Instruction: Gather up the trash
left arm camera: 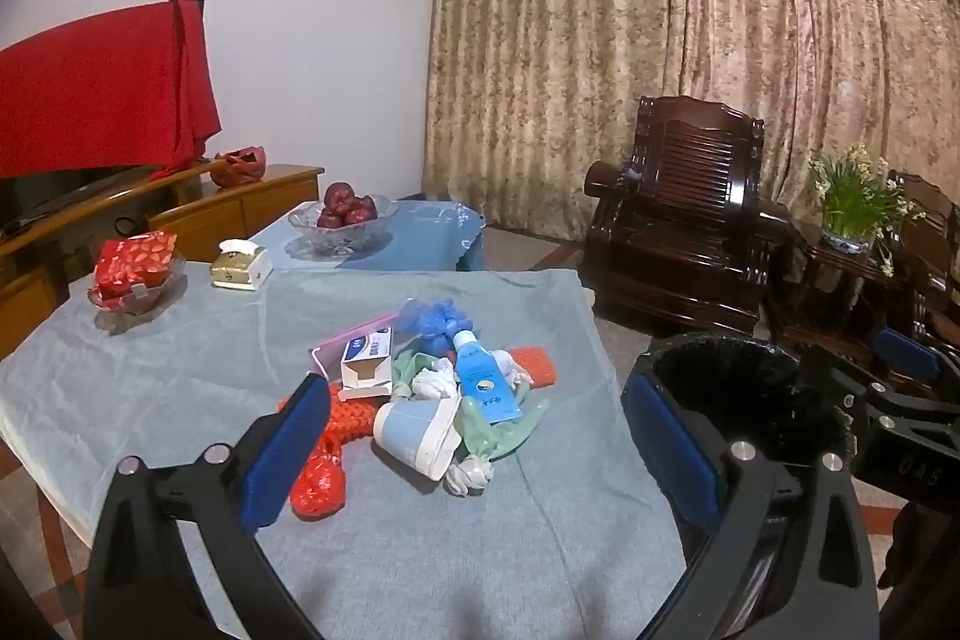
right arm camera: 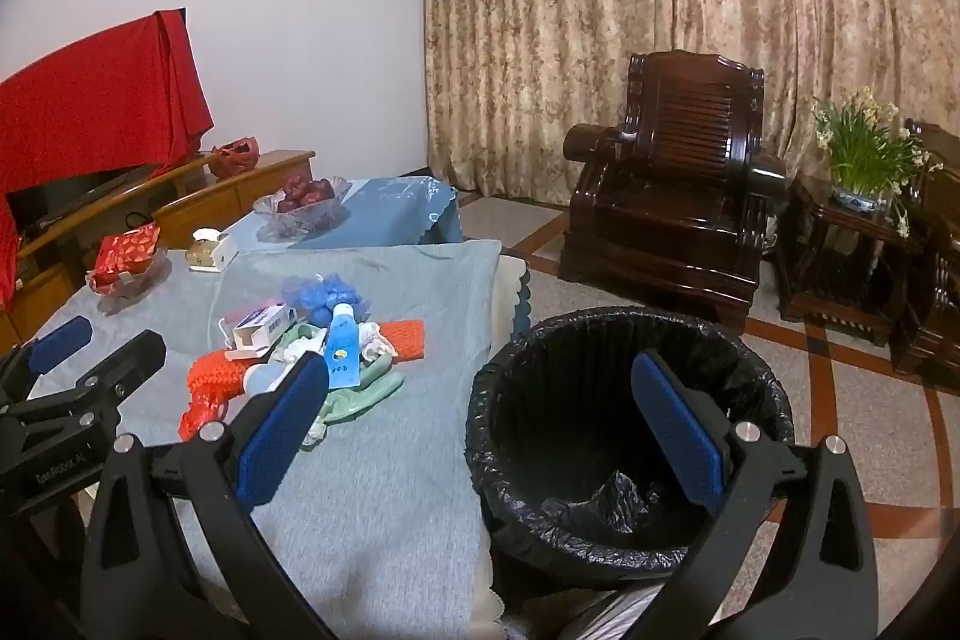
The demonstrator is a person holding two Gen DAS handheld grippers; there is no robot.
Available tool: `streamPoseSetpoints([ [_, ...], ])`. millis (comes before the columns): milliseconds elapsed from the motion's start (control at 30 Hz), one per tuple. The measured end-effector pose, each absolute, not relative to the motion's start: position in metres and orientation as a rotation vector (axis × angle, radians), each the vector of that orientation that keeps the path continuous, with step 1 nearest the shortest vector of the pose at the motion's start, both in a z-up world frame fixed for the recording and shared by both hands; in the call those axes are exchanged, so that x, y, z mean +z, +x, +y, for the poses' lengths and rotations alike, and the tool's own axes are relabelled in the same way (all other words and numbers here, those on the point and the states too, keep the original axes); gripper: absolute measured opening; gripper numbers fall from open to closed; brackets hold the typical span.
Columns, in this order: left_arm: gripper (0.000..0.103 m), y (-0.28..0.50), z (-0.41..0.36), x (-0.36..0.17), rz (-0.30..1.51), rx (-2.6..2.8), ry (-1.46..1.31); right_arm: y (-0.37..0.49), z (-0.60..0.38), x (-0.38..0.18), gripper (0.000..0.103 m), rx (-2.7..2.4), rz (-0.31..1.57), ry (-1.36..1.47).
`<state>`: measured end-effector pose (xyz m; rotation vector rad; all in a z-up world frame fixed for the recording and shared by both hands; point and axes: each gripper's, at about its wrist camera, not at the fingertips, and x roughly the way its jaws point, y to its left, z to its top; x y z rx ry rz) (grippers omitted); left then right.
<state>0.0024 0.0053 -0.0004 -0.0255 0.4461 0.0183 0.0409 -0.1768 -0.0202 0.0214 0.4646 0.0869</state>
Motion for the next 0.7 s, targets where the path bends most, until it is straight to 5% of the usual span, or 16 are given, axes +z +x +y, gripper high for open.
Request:
streamPoseSetpoints([
  [700, 0.097, 0.0046, 0.0086, -0.0043, 0.447, 0.021, -0.026, 0.0425, -0.1766, -0.0227, 0.098, 0.088, 0.468, 0.019],
])
